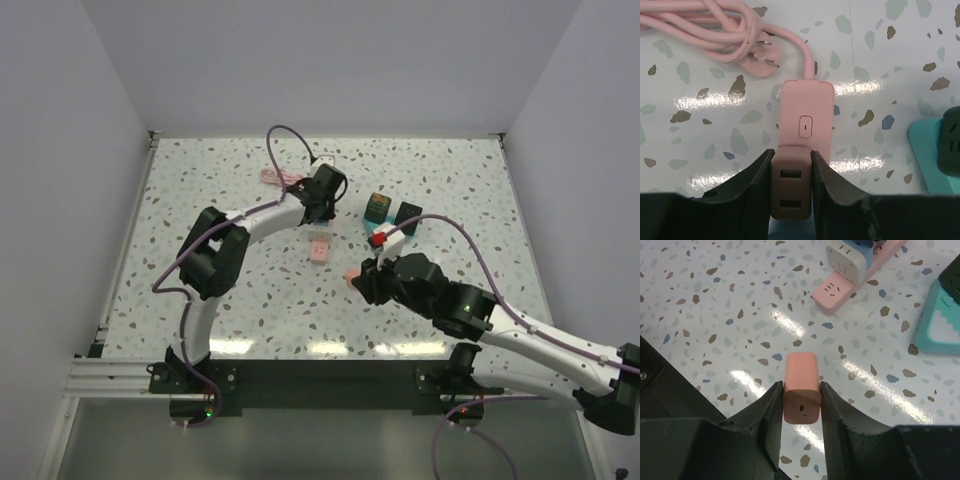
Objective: Insert the plug
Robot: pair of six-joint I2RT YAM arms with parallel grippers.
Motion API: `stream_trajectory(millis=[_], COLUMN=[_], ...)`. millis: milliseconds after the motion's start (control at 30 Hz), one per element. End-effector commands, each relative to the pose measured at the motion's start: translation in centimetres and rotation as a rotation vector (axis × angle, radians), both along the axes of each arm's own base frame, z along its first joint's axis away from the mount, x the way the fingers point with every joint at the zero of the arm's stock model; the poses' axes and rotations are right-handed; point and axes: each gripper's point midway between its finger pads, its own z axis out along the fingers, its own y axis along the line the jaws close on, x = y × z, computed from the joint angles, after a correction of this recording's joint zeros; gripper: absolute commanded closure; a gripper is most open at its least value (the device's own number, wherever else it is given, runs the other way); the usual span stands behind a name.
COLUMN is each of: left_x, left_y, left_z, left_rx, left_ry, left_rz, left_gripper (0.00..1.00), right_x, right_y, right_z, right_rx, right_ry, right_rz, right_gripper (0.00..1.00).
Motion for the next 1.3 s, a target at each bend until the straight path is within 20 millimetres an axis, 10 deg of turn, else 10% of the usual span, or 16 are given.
stream_trajectory(millis=[0, 267, 567, 800, 1267], left_x=[1.3, 0.4, -1.1, -4.0, -6.3], left_y=[2.0, 0.5, 2.2, 9.0, 14.2], left_z=[-1.3, 0.5, 8.3, 13.9, 7.5], left_rx=[-0.022, -0.128, -0.211, -0.328, -0.219], left_ry=[0.016, -0.039, -0.271, -0.473, -0.321], left_rz=[0.1, 0.005, -0.079, -0.001, -0.127], left_gripper=[1.0, 0.42, 0.0, 0.0, 0.0], right_x=[0.3, 2.4, 5.3, 8.5, 13.4], right_y=[1.9, 3.9, 8.8, 11.3, 8.8], right_z=[1.9, 1.3, -2.0, -3.1, -5.5], right_rx=[0.065, 0.027, -0.068, -0.114, -0.304], right_ry=[0.015, 0.109, 0.293, 0.411, 0.567], right_rz=[0.044, 0.072, 0.11, 0.032, -0.284], right_gripper=[1.0, 1.0, 1.0, 1.0, 1.0])
